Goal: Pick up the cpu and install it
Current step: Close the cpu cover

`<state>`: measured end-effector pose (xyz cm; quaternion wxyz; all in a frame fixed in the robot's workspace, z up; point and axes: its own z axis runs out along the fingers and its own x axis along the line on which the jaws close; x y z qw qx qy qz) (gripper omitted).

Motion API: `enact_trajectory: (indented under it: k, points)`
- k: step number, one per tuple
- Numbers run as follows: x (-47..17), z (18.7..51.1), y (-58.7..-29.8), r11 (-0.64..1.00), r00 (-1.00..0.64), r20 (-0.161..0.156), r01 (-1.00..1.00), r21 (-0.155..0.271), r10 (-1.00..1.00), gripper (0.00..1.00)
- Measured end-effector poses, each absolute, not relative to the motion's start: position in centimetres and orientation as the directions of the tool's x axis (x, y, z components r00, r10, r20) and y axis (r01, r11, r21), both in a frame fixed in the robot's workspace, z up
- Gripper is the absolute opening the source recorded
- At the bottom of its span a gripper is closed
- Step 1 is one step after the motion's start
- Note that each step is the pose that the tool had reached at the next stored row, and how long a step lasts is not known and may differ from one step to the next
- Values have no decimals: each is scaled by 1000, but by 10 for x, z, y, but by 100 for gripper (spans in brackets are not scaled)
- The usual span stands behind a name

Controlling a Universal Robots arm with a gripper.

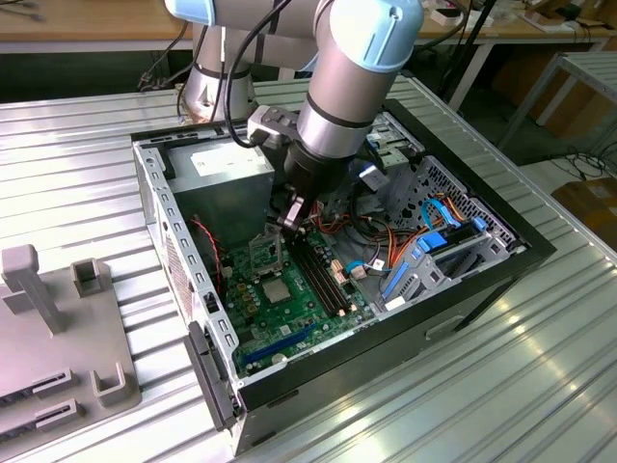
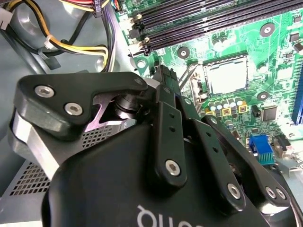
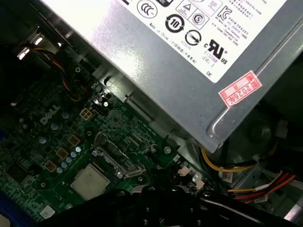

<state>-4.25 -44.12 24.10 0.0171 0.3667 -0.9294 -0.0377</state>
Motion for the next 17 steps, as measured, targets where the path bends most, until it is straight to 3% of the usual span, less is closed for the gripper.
enact_trajectory:
  k: [17]
  points:
    - [-43,242,-443,625,-627,2,-776,84,-779,11]
